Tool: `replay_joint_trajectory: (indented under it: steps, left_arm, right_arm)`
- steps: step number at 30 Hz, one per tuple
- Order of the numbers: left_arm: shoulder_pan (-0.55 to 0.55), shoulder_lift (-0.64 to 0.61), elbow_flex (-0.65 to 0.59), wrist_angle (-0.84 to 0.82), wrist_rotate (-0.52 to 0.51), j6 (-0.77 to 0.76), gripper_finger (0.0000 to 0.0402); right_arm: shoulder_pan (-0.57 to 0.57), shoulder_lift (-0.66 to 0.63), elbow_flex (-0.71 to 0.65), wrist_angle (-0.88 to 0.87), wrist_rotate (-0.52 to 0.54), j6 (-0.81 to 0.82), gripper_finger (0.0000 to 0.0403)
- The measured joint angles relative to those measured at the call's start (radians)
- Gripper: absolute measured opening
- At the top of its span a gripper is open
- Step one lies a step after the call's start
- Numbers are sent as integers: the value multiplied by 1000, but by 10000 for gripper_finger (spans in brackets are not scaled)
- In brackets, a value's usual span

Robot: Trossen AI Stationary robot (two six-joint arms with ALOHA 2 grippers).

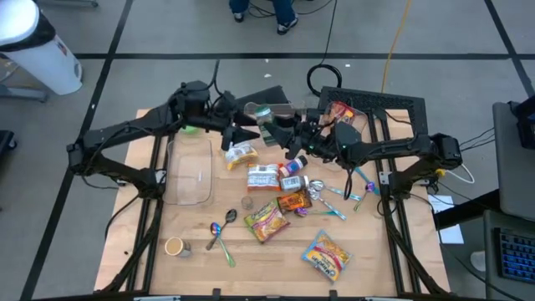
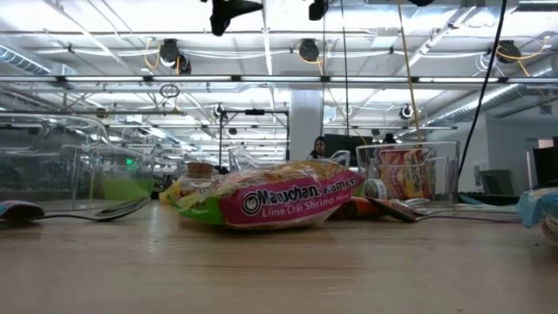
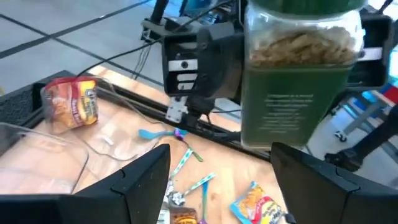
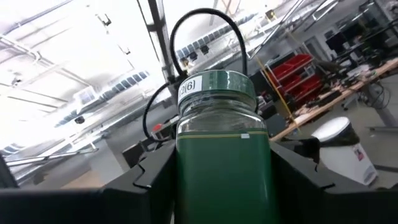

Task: Pick & Place Food Item
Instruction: Put the green spice bottle into the middle transparent bin

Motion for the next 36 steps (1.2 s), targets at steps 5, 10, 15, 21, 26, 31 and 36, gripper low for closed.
replay_joint_trajectory:
  steps: [5, 10, 15, 21, 26, 31, 36]
  left_arm:
    - [-8, 0, 0, 48, 56, -4, 287]
    - [-35, 41, 0, 95, 57, -28, 287]
    - [-42, 91, 0, 171, 56, -69, 287]
    - [-41, 127, 0, 316, 60, -122, 287]
    - [-41, 141, 0, 331, 87, -135, 285]
    - [-48, 152, 0, 337, 79, -153, 241]
    - [-48, 153, 0, 330, 81, -148, 204]
  right_arm:
    - [-9, 6, 0, -18, 9, 0, 192]
    - [-33, 12, 0, -12, -18, 9, 192]
    - [-46, 11, 0, -9, -45, 1, 192]
    - [-46, 11, 0, -2, -55, -1, 192]
    - [-47, 10, 0, -2, -69, -4, 192]
    - [-47, 10, 0, 0, -72, -1, 192]
    - [-47, 11, 0, -10, -69, 0, 191]
